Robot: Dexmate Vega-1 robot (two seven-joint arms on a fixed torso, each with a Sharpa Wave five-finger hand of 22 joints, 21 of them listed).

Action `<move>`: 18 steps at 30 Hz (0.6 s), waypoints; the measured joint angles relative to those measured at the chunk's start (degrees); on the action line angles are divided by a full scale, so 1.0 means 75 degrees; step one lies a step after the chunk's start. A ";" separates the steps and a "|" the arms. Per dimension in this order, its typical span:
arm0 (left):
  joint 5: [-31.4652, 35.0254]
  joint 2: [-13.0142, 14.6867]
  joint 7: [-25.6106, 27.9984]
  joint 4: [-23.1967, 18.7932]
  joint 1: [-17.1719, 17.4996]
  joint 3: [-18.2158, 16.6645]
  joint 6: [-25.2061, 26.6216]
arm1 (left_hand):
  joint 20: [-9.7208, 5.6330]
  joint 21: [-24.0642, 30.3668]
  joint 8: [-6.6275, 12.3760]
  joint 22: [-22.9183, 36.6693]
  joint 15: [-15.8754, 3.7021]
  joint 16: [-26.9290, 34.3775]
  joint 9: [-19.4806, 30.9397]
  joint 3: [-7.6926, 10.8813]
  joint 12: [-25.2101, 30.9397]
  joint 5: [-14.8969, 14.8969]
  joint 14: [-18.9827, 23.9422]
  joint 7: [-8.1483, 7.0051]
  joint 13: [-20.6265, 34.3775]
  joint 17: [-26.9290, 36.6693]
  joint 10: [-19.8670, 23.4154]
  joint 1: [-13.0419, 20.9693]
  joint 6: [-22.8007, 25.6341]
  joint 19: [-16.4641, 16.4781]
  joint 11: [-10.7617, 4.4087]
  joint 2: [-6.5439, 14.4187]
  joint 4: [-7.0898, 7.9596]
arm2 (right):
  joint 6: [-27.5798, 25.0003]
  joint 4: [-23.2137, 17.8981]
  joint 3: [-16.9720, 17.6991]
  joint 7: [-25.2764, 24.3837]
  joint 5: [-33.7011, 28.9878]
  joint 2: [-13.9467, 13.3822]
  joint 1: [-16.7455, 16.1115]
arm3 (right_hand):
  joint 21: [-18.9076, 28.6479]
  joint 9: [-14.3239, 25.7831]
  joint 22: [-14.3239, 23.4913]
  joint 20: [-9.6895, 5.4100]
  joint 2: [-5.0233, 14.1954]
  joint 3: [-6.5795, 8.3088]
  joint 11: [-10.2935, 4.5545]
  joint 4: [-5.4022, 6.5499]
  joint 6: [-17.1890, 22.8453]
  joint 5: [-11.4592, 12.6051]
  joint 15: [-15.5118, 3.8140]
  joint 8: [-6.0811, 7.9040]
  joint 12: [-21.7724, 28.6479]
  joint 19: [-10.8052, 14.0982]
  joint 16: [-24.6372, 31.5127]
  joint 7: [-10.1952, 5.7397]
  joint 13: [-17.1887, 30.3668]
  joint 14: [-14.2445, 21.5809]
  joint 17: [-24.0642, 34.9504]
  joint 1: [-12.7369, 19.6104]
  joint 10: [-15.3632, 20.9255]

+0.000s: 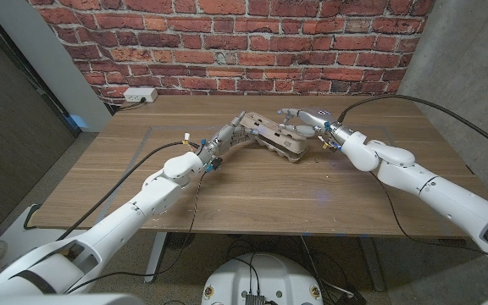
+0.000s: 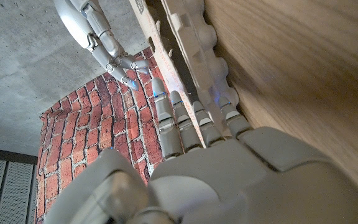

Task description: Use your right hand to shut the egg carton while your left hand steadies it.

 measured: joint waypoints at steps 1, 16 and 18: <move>-0.0004 -0.0007 0.0000 0.0000 0.0000 -0.0001 0.0001 | 0.0000 0.0000 0.0029 0.0000 0.0016 0.0001 0.0025 0.0000 0.0003 0.0000 0.0018 -0.0014 0.0019 0.0015 0.0035 0.0000 0.0041 0.0000 -0.0015 0.0000 0.0000 | 0.0001 0.0034 -0.0032 0.0046 0.0018 0.0006 0.0033 | 0.0000 0.0000 0.0000 0.0000 0.0000 0.0035 -0.0044 -0.0035 0.0000 0.0000 0.0000 0.0000 0.0001 0.0000 0.0000 0.0000 -0.0026 0.0000 -0.0018 0.0000 0.0044; -0.0012 -0.0054 -0.0023 0.0070 -0.0034 0.0013 0.0016 | -0.0001 0.0000 0.0104 0.0000 -0.0022 0.0067 0.0183 -0.0042 0.0029 0.0000 0.0057 0.0004 0.0131 0.0071 0.0035 0.0069 -0.0110 0.0000 -0.0016 -0.0070 0.0000 | 0.0695 0.0496 -0.0251 0.0465 0.0432 0.0067 0.0394 | -0.0112 0.0000 0.0065 -0.0257 0.0612 0.1247 -0.0421 0.0405 0.0346 0.0090 0.0037 0.0091 -0.0409 -0.0368 0.0000 -0.0425 -0.0788 -0.0517 0.0043 -0.0166 0.0393; -0.0012 -0.0055 -0.0023 0.0070 -0.0034 0.0014 0.0016 | -0.0001 0.0000 0.0118 0.0000 -0.0022 0.0067 0.0214 -0.0042 0.0029 0.0000 0.0057 -0.0039 0.0164 0.0071 0.0035 0.0068 -0.0067 0.0000 -0.0016 -0.0069 0.0000 | 0.0733 0.0536 -0.0280 0.0513 0.0455 0.0073 0.0434 | -0.0112 0.0000 0.0072 -0.0240 0.0629 0.1471 -0.0472 0.0455 0.0371 0.0090 0.0037 0.0092 -0.0511 -0.0447 0.0000 -0.0453 -0.0902 -0.0675 0.0082 -0.0316 0.0276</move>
